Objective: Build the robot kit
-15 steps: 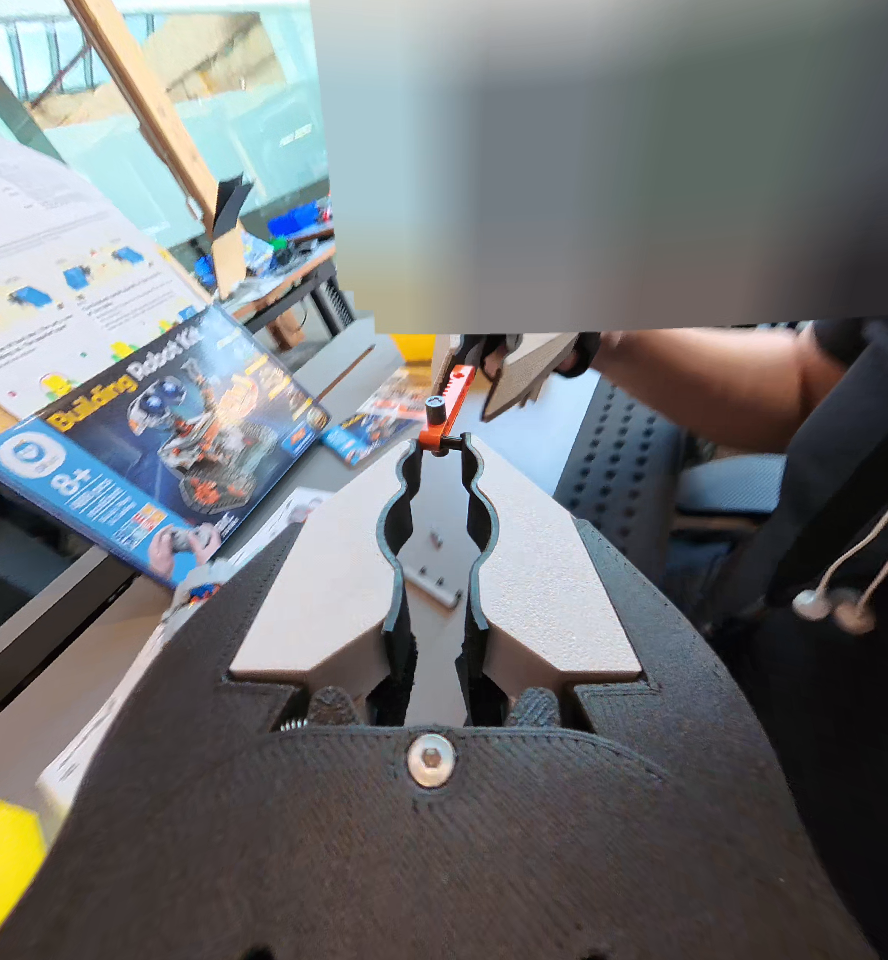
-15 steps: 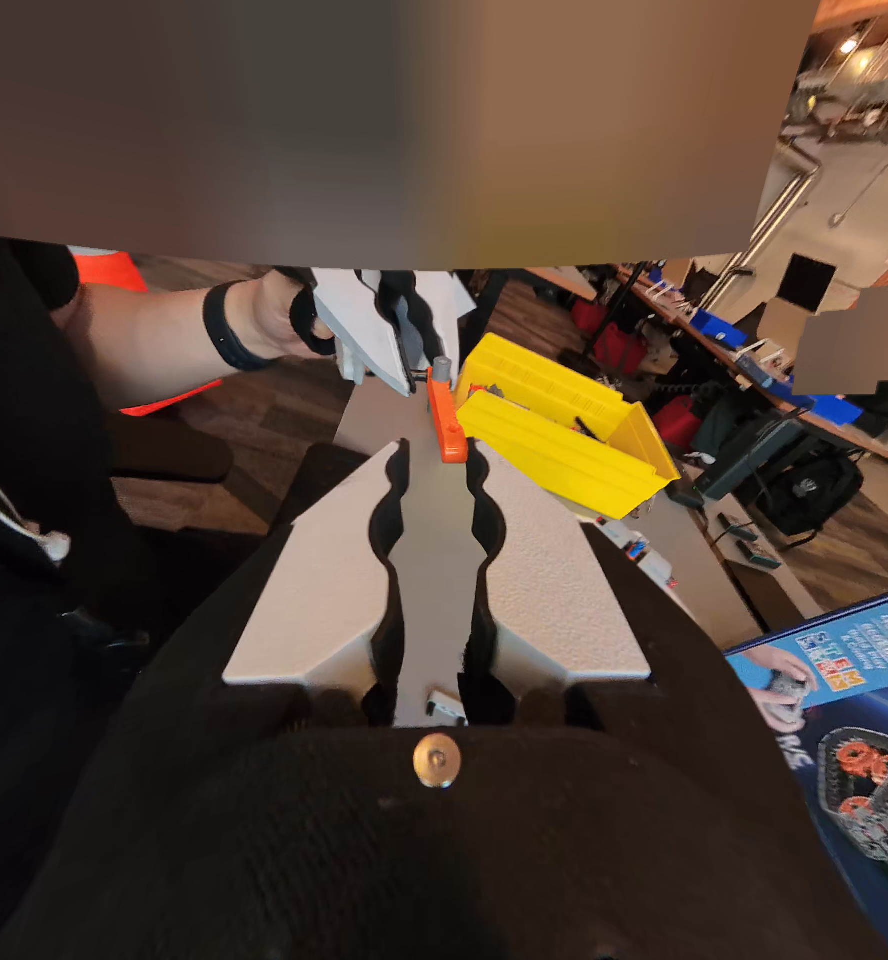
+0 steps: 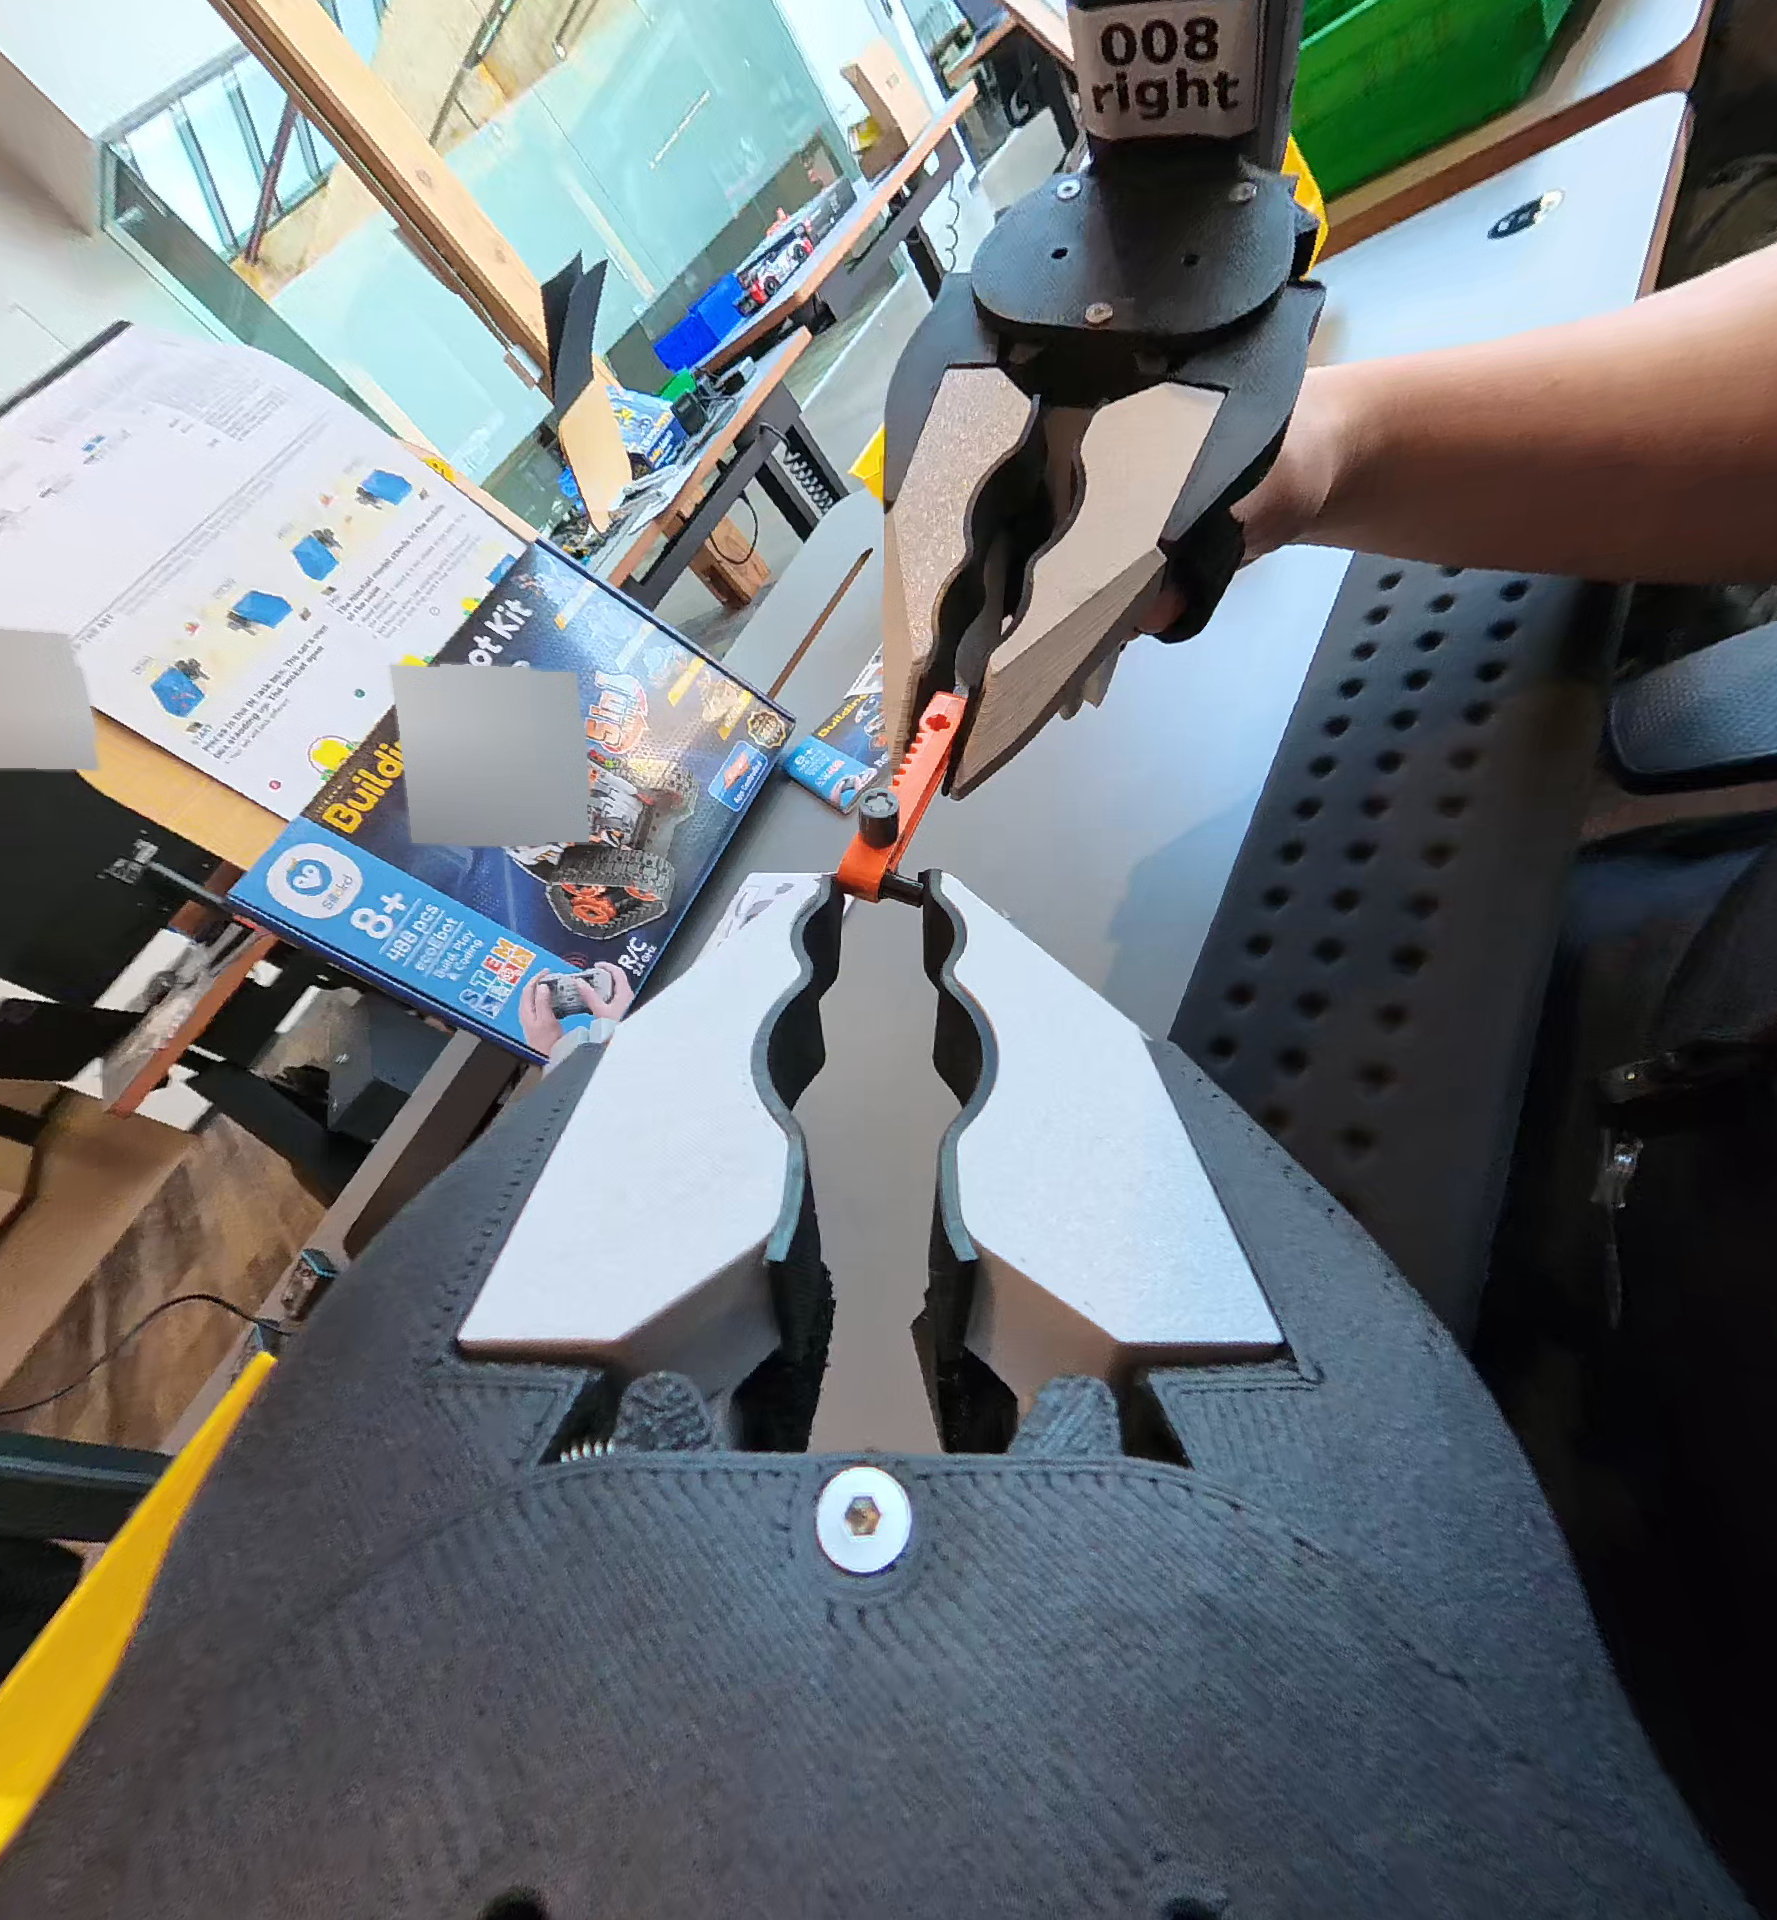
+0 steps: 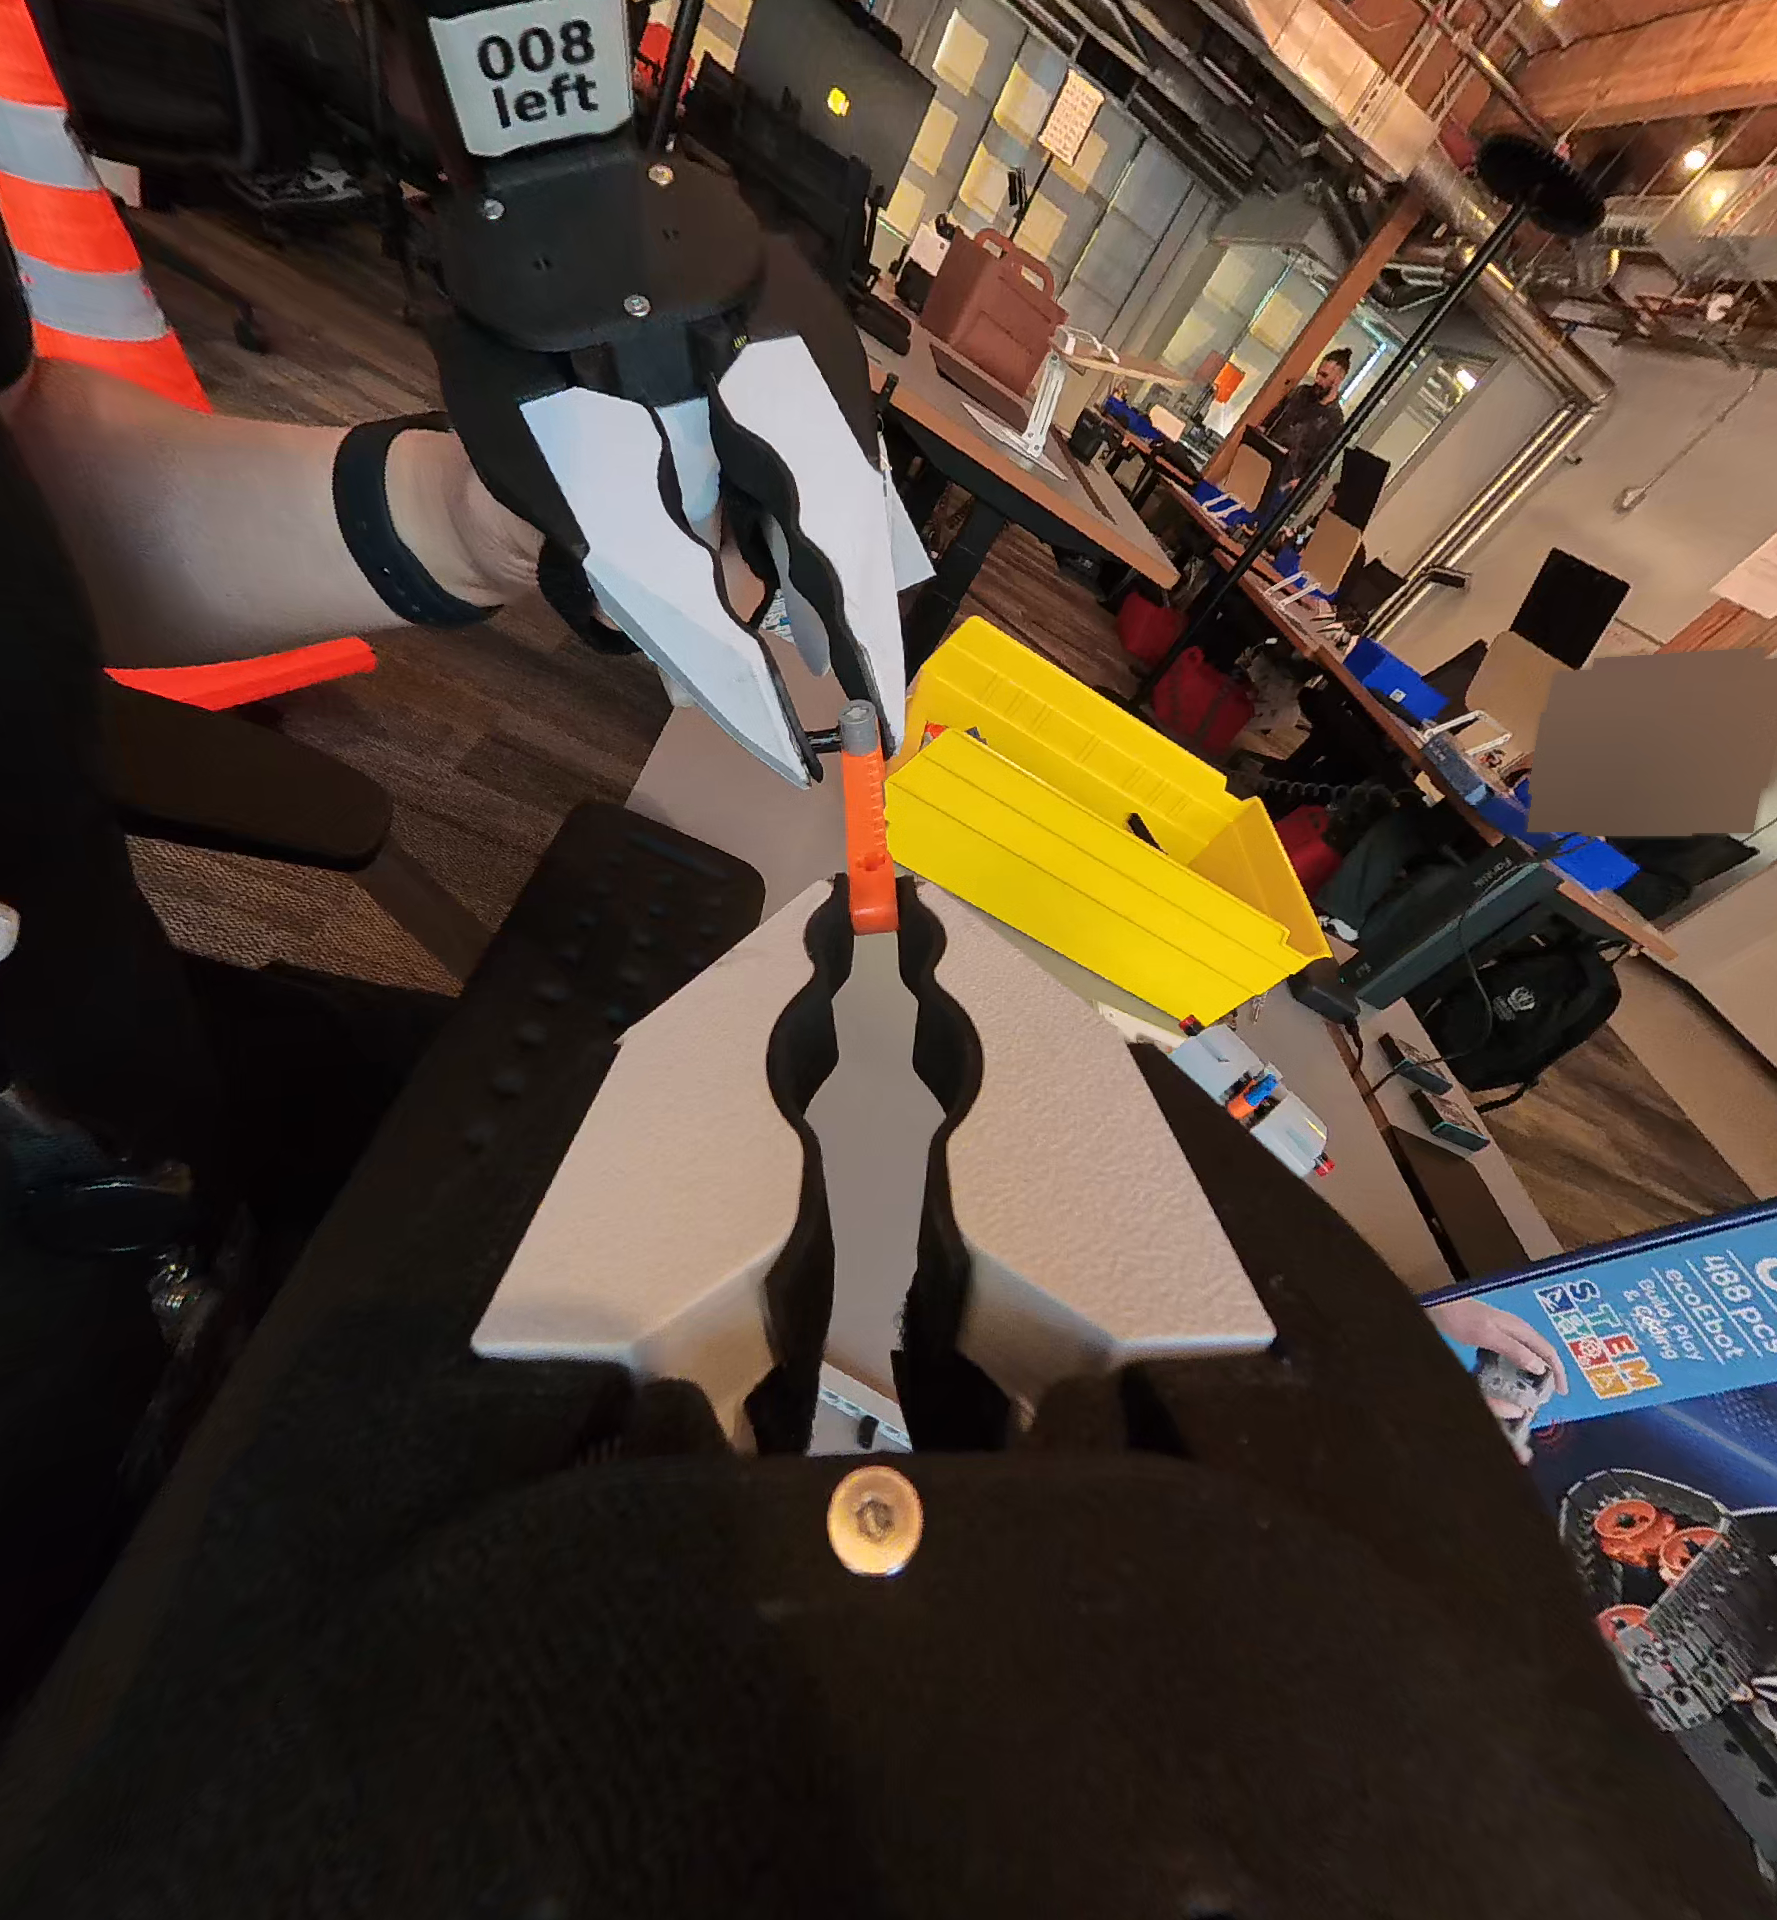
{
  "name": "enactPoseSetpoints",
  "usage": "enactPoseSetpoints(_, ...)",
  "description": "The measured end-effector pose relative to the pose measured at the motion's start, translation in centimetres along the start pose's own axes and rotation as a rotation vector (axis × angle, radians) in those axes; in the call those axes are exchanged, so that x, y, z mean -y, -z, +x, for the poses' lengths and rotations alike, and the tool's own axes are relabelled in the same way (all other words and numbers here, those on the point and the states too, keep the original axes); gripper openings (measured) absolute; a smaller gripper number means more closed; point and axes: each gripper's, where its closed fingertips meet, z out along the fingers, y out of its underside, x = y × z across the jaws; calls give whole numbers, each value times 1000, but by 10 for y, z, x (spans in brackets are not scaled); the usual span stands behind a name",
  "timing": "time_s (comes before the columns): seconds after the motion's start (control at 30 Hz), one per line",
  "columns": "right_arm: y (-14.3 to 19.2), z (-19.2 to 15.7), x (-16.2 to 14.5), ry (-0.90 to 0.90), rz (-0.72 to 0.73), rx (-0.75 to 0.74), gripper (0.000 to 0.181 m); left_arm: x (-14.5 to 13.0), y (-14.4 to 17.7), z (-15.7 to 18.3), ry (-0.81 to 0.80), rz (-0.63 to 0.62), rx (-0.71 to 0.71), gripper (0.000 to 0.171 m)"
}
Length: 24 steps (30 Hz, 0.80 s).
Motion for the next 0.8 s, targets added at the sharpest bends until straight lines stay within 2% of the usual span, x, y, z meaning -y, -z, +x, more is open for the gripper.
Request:
enactPoseSetpoints(0.2, -10, 10, -17, -76, -23, 16, 7, -14, -5, -12, 62, 62, 66, 14)
enactPoseSetpoints(0.27, -17, 17, -37, -160, -59, 33, 7, -26, -7, -14, 112, 77, 64, 19)
enactPoseSetpoints(0.37, -27, 24, -72, -261, -125, 40, 7, -50, -7, -17, 274, 66, 29, 35)
enactPoseSetpoints(0.4, -31, 26, -86, -275, -168, 38, 7, -62, -7, -17, 330, 43, 13, 40)
enactPoseSetpoints(0.47, -41, 24, -115, -275, -266, 65, 7, -94, -9, -17, 434, -50, -23, 40)
enactPoseSetpoints(0.57, -55, 23, -146, -243, -376, 96, 7, -160, -15, -13, 554, -323, -56, 48)
enactPoseSetpoints(0.63, -63, 22, -161, -216, -433, 119, 7, -194, -17, -11, 580, -460, -74, 52)
enactPoseSetpoints(0.8, -75, 20, -181, -177, -506, 151, 7, -218, -30, -15, 563, -511, -77, 54)
